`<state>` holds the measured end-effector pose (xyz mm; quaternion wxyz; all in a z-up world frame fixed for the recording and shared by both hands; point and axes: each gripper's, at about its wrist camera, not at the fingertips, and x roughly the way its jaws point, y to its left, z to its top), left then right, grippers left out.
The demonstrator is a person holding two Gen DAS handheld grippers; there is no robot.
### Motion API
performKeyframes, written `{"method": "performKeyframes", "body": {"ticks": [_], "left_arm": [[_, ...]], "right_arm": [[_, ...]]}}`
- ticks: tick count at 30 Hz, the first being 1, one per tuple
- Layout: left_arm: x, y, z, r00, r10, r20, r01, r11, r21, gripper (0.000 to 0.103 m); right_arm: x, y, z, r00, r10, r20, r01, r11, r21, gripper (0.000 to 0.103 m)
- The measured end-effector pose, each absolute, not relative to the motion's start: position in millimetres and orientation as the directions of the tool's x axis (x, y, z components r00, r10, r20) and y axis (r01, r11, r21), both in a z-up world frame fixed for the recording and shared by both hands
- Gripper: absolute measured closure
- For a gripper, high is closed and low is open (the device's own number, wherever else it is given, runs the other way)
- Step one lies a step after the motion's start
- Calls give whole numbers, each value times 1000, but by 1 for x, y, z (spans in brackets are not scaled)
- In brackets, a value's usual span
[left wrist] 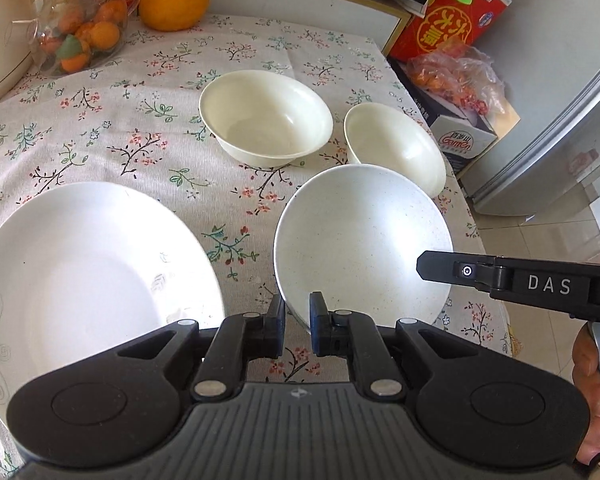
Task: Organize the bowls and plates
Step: 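Carry the held bowl with the left gripper toward the other white bowls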
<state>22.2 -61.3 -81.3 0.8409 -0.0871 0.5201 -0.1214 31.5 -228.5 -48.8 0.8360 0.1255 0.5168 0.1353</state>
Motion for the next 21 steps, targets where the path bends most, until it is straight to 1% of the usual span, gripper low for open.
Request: {"method": "performKeyframes", "body": {"ticks": [21], "left_arm": [[25, -61, -87, 409, -300, -862, 117, 954, -277, 92]], "right_arm": [[35, -226, -56, 395, 328, -858, -91, 944, 319, 89]]}}
